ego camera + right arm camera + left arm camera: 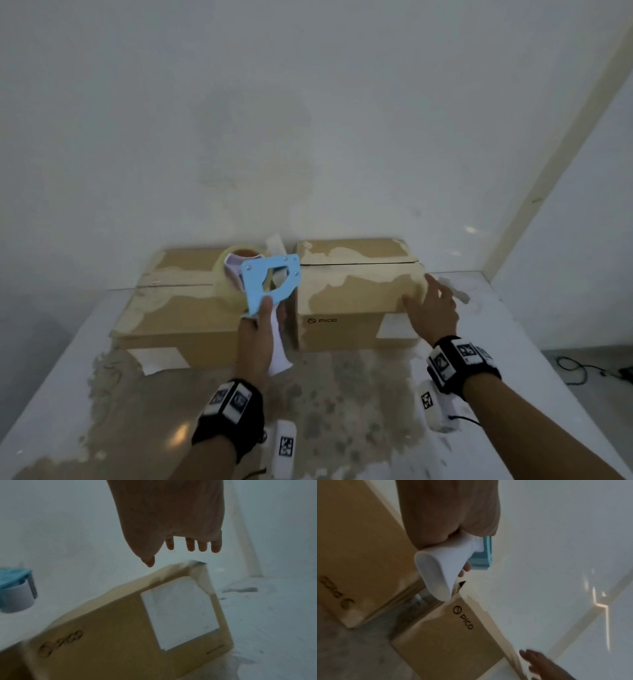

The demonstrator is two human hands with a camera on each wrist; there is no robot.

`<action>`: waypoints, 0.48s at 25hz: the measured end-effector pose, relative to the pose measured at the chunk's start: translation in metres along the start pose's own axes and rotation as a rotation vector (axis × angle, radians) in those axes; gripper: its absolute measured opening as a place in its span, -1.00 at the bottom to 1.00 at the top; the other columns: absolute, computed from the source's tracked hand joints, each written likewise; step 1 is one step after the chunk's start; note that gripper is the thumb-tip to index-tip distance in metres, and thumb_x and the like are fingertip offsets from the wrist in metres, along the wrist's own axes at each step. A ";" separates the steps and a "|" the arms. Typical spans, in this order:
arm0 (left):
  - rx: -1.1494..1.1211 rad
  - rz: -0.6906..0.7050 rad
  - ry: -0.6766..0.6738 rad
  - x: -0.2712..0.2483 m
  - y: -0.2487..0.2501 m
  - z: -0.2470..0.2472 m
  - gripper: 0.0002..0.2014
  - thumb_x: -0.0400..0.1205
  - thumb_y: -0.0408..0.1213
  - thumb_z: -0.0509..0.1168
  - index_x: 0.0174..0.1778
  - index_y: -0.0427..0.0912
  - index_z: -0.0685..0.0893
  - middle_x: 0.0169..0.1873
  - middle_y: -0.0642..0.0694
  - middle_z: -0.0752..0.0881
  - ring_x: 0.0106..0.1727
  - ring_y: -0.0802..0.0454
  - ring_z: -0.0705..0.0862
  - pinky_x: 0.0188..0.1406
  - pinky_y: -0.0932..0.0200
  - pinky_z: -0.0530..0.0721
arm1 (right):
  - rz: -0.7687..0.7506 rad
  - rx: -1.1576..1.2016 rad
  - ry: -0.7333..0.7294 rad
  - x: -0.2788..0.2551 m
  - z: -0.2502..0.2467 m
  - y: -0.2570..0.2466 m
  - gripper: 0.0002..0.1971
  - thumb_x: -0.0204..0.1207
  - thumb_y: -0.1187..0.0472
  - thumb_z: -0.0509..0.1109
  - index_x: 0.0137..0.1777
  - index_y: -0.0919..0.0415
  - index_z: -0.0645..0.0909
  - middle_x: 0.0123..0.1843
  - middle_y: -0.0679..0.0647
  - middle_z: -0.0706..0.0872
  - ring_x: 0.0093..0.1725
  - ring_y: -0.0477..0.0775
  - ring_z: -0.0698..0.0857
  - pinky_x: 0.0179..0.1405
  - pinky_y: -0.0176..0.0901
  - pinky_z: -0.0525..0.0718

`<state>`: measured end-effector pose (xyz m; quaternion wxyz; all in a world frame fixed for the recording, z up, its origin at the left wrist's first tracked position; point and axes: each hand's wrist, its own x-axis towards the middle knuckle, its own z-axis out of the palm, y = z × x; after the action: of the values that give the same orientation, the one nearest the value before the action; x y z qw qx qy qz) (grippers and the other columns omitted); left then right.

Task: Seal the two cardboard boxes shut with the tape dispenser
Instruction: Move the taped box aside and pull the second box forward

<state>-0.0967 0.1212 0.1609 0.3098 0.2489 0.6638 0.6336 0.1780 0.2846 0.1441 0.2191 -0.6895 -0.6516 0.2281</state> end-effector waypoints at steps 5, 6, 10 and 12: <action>0.101 -0.148 0.010 0.021 -0.003 0.066 -0.30 0.43 0.50 0.14 0.26 0.06 0.65 0.13 -0.03 0.74 0.18 -0.13 0.66 0.31 -0.11 0.58 | 0.077 0.293 -0.340 0.043 0.002 0.040 -0.22 0.66 -0.08 0.24 0.69 0.28 -0.05 0.62 0.35 0.37 0.54 0.39 0.45 0.51 0.21 0.43; 0.125 -0.148 0.052 0.020 -0.007 0.072 -0.34 0.49 0.45 0.13 0.29 0.05 0.64 0.13 -0.05 0.72 0.19 -0.15 0.65 0.32 -0.08 0.57 | 0.059 0.313 -0.354 0.045 0.002 0.042 -0.25 0.67 -0.07 0.23 0.68 0.29 -0.02 0.60 0.34 0.41 0.52 0.39 0.46 0.48 0.20 0.45; 0.074 -0.115 0.073 0.000 -0.013 0.069 -0.40 0.59 0.30 0.16 0.36 -0.06 0.60 0.23 -0.15 0.70 0.24 -0.19 0.64 0.35 -0.16 0.56 | 0.010 0.412 -0.371 0.031 -0.004 0.050 -0.32 0.67 -0.05 0.24 0.65 0.26 0.08 0.54 0.28 0.48 0.45 0.32 0.52 0.43 0.21 0.52; 0.017 -0.079 0.036 -0.016 -0.017 0.060 -0.41 0.54 0.33 0.20 0.33 0.01 0.62 0.22 -0.06 0.73 0.27 -0.14 0.65 0.37 -0.19 0.56 | -0.028 0.438 -0.370 0.014 -0.011 0.059 -0.34 0.68 -0.02 0.25 0.64 0.26 0.10 0.51 0.23 0.49 0.43 0.27 0.53 0.40 0.15 0.55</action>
<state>-0.0412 0.1495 0.1451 0.3203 0.2137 0.6839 0.6197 0.2325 0.2952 0.1171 0.2433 -0.5633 -0.6251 0.4825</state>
